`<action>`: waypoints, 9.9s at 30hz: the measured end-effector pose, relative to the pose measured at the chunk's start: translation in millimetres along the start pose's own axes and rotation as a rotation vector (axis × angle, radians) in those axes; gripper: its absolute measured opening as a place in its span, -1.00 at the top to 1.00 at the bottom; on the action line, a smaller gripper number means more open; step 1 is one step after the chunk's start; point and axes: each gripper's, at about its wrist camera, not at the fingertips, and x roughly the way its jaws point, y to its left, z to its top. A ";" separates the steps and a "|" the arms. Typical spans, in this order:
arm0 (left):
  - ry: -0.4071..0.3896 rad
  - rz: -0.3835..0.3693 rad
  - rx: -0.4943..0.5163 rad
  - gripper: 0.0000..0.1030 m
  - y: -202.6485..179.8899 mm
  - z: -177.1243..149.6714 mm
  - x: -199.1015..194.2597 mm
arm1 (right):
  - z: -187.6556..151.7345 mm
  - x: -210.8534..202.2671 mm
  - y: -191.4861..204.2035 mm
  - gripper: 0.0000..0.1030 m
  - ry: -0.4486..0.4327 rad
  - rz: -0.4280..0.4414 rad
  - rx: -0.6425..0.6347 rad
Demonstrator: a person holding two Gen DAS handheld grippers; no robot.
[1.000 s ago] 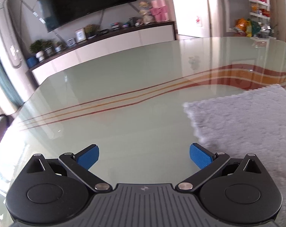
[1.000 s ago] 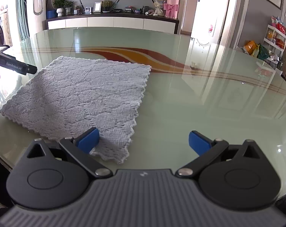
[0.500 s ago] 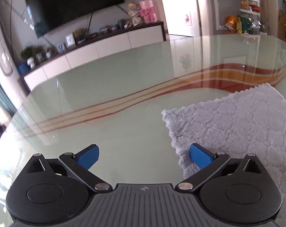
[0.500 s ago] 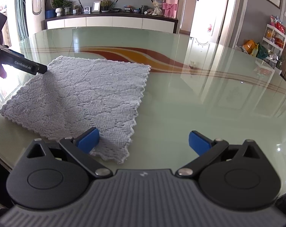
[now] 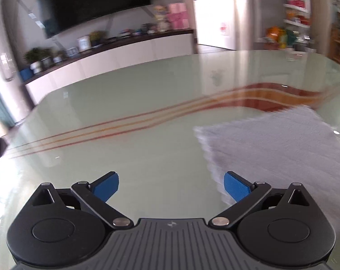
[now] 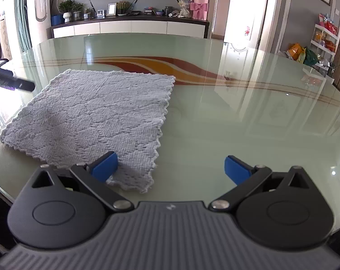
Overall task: Fold towel
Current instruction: 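Move both open grippers toward two corners of the grey towel, then lower the left gripper onto a towel corner and close it, then close the right gripper on the adjacent corner of the towel, then lift both held corners and fold the towel over onto itself, then lower the held edge onto the towel's opposite edge with both grippers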
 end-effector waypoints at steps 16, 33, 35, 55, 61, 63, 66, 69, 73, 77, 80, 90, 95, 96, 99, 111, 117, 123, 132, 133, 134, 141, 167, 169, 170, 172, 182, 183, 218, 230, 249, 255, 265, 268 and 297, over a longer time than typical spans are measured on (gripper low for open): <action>0.026 0.006 0.094 -0.97 -13.5 -29.1 -12.9 | -4.6 -11.4 -13.6 -1.00 -0.002 -0.031 0.016; 0.038 -0.119 0.023 -0.99 -19.9 -59.1 -35.0 | -9.2 -11.4 -15.3 -1.00 0.011 -0.047 0.021; 0.044 -0.105 0.014 -0.99 -13.4 -61.7 -37.6 | -11.3 -14.1 -15.3 -1.00 0.014 -0.049 0.019; -0.027 -0.181 0.073 -0.97 -3.7 -55.0 -79.4 | -3.1 -38.5 -30.1 -0.96 -0.005 0.043 0.065; -0.018 -0.244 0.108 -0.80 -21.6 -57.6 -75.2 | -5.2 -39.5 -17.9 -0.44 0.019 0.106 0.010; -0.016 -0.250 0.121 -0.75 -25.6 -59.3 -74.4 | -5.9 -38.8 -14.0 -0.36 0.029 0.139 -0.009; -0.003 -0.240 0.143 -0.50 -32.8 -61.3 -69.9 | -7.2 -38.5 -9.9 -0.20 0.036 0.169 -0.028; 0.020 -0.241 0.145 -0.25 -37.5 -62.0 -64.3 | -7.2 -38.4 -6.8 -0.06 0.045 0.200 -0.041; 0.045 -0.252 0.149 0.07 -40.0 -60.7 -61.0 | -7.1 -41.4 -3.4 -0.04 0.043 0.234 -0.063; 0.051 -0.252 0.150 0.09 -41.0 -61.5 -61.0 | -6.6 -41.0 -2.0 0.19 0.053 0.248 -0.073; 0.052 -0.253 0.150 0.11 -41.1 -62.4 -60.8 | -5.7 -40.8 -1.7 0.20 0.058 0.245 -0.083; 0.066 -0.284 0.127 0.39 -40.8 -61.1 -59.7 | -4.0 -36.5 -2.6 0.25 0.071 0.246 -0.100; 0.066 -0.289 0.122 0.41 -40.7 -61.7 -59.2 | -4.1 -36.6 -1.5 0.37 0.073 0.245 -0.112; 0.066 -0.291 0.120 0.41 -40.6 -62.1 -59.1 | -4.2 -36.7 -1.5 0.39 0.074 0.245 -0.114; 0.066 -0.291 0.119 0.49 -40.7 -62.1 -59.6 | -4.5 -36.8 -1.3 0.42 0.075 0.245 -0.119; 0.053 -0.294 0.132 0.30 -29.7 -56.9 -60.6 | -4.3 -36.1 -0.4 0.42 0.079 0.244 -0.123; 0.066 -0.317 0.128 0.30 -26.2 -56.6 -53.5 | -4.0 -35.9 0.6 0.42 0.081 0.243 -0.122; 0.063 -0.341 0.144 0.48 -26.6 -58.0 -52.3 | -3.2 -35.5 3.3 0.38 0.085 0.245 -0.128; 0.070 -0.360 0.146 0.88 -24.6 -58.6 -51.5 | -2.6 -33.4 5.1 0.38 0.086 0.246 -0.125; 0.072 -0.363 0.144 0.91 -23.8 -58.5 -51.3 | -2.7 -33.5 5.3 0.38 0.086 0.246 -0.124; 0.072 -0.362 0.142 0.94 -23.6 -58.8 -51.4 | -3.0 -33.6 5.1 0.37 0.086 0.247 -0.124; 0.070 -0.362 0.137 0.96 -23.0 -58.7 -50.2 | -1.7 -31.6 3.8 0.38 0.089 0.250 -0.120; 0.071 -0.366 0.134 0.95 -18.2 -58.2 -51.8 | 3.2 -29.9 -15.4 0.42 0.120 0.332 -0.024; 0.071 -0.366 0.135 0.95 -18.4 -58.1 -51.9 | 4.6 -30.7 -20.4 0.43 0.108 0.329 -0.001; 0.071 -0.365 0.135 0.95 -18.4 -58.2 -52.0 | 5.2 -31.2 -22.2 0.44 0.100 0.326 0.009; 0.070 -0.364 0.135 0.95 -18.8 -58.3 -52.0 | 5.7 -31.5 -23.0 0.44 0.090 0.321 0.019; 0.071 -0.364 0.136 0.94 -18.0 -58.2 -53.0 | 1.9 -31.4 -18.0 0.44 0.100 0.223 -0.039; 0.070 -0.363 0.137 0.94 -18.1 -58.3 -52.9 | 2.5 -33.0 -19.3 0.44 0.097 0.227 -0.035; 0.054 -0.341 0.132 0.98 -17.4 -59.2 -54.5 | 6.3 -37.0 1.5 0.95 0.093 0.287 -0.132; -0.022 -0.308 0.103 0.99 -12.3 -55.2 -71.9 | 13.6 -53.8 0.0 0.95 0.042 0.294 -0.120; -0.082 -0.276 0.157 0.99 -3.1 -36.5 -111.0 | 39.9 -76.6 -4.7 0.95 -0.022 0.315 -0.116; -0.091 -0.262 0.147 0.99 -3.4 -20.7 -93.5 | 47.5 -59.1 -6.2 0.95 -0.032 0.295 -0.089; -0.092 -0.231 0.168 0.99 -7.8 -1.4 -70.3 | 62.6 -35.1 -5.2 0.95 -0.043 0.262 -0.064; -0.096 -0.220 0.177 0.99 -8.8 4.3 -65.3 | 65.8 -31.8 -4.7 0.95 -0.048 0.256 -0.060; -0.011 -0.202 0.189 0.98 -11.0 25.6 -1.1 | 65.0 20.0 -2.2 0.95 0.059 0.235 0.005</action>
